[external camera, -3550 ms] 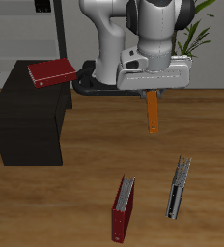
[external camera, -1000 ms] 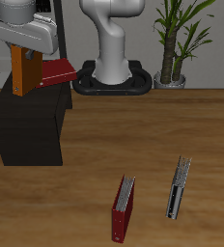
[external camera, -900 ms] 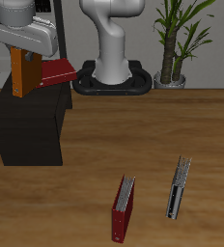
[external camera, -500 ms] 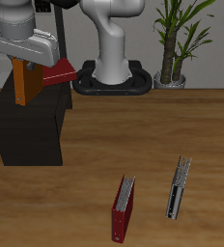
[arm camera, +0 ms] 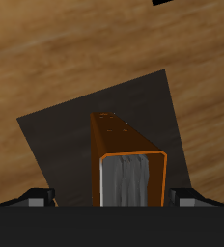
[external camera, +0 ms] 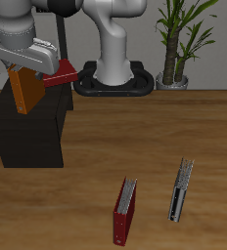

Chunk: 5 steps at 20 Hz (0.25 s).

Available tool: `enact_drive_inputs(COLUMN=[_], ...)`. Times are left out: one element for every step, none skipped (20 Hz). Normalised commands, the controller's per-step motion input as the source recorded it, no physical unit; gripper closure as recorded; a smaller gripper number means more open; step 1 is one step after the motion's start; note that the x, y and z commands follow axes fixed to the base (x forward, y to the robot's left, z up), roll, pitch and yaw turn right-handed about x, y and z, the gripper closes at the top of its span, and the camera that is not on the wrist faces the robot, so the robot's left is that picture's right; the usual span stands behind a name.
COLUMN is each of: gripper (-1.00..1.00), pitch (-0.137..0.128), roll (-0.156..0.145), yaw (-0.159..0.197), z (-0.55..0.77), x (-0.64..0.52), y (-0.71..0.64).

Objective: Place the left red book flat on top of the shelf and place the orange book upright on top of the shelf

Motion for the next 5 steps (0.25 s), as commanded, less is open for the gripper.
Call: enact_drive_inputs(gripper=[-1.0, -1.0, -1.0, -1.0, -1.0], pitch=[-0.008, -0.042, -0.048, 0.0, -0.084], roll=[-0.023, -0.046, -0.088, 0.0, -0.016], yaw=[0.072, 0.062, 0.03, 0.0, 0.098], z=[0.03, 0.31, 0.25, 0.0, 0.32], x=[-0.07, -0.36, -0.23, 0.0, -0.3], y=[0.06, -0.03, -0.02, 0.0, 0.16])
